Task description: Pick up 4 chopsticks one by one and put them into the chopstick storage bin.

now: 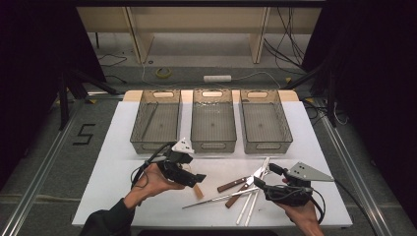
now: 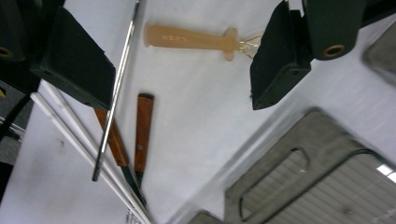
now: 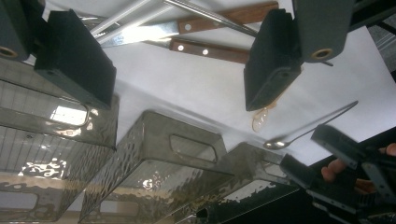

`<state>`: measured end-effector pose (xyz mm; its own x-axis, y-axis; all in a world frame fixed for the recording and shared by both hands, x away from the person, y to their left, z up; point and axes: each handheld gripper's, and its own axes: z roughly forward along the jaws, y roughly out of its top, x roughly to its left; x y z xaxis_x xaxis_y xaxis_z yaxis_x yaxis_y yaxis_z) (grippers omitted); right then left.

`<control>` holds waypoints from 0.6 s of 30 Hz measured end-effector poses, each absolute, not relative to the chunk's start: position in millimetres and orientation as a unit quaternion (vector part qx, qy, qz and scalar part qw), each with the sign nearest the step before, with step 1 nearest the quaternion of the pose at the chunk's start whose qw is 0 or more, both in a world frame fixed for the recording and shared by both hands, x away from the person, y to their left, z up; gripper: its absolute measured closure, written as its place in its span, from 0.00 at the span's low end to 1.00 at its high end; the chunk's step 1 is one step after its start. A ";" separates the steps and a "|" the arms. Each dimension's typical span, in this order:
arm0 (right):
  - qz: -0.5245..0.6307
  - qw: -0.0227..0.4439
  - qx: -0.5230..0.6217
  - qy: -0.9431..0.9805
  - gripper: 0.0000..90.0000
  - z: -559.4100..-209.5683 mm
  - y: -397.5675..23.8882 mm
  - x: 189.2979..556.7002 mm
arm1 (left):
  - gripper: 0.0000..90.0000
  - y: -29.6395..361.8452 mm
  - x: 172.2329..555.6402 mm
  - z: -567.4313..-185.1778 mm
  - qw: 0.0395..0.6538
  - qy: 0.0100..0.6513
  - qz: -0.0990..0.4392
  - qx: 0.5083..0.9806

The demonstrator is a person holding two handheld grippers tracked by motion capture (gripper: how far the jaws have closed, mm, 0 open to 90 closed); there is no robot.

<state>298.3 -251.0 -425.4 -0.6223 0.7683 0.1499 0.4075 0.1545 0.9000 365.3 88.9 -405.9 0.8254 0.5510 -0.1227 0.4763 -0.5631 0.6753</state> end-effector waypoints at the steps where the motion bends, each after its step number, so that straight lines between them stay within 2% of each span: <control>1: 0.514 0.175 0.398 0.739 0.29 -425.4 -251.1 298.4 | 0.24 86.9 363.4 -407.0 0.366 0.289 0.049 0.883; 18: 0.515 0.174 0.401 0.738 0.29 -426.0 -251.8 299.2 | 0.27 62.6 348.9 -427.3 0.330 0.252 0.035 0.909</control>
<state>299.2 -251.8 -426.0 -0.6181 0.7706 0.1551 0.4116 0.1492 0.8991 348.9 62.6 -427.3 0.8701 0.4819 -0.1029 0.4358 -0.6550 0.6173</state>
